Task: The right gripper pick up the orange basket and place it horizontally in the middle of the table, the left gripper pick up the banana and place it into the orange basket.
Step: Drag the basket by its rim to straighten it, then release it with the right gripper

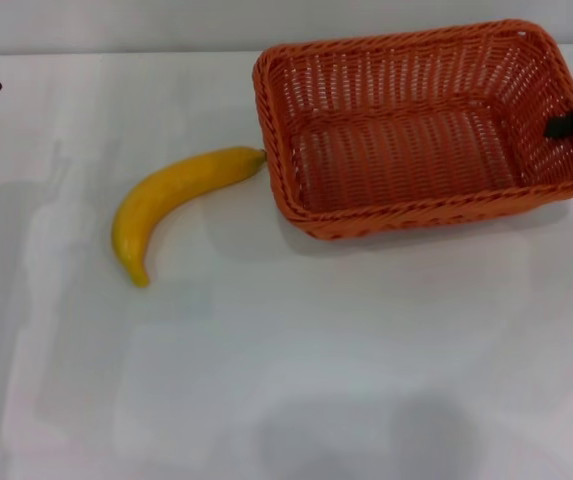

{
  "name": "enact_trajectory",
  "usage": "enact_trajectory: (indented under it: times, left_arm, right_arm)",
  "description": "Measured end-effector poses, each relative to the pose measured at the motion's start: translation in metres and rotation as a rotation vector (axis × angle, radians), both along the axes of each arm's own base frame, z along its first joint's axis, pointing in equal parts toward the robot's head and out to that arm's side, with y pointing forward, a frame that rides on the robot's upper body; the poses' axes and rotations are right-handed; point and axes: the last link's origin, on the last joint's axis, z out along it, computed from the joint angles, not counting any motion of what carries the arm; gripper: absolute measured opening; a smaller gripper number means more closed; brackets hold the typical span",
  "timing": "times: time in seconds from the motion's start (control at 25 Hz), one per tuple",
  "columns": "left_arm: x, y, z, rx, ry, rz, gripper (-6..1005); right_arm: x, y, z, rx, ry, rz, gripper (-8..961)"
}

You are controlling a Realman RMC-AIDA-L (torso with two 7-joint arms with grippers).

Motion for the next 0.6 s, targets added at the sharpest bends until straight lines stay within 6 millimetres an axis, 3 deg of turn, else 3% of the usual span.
enact_trajectory:
  times: [0.6]
  left_arm:
    - [-0.002, -0.002, 0.000, -0.002, 0.003, 0.003, 860]
  right_arm:
    - [-0.004, -0.002, -0.011, -0.003, 0.008, 0.024, 306]
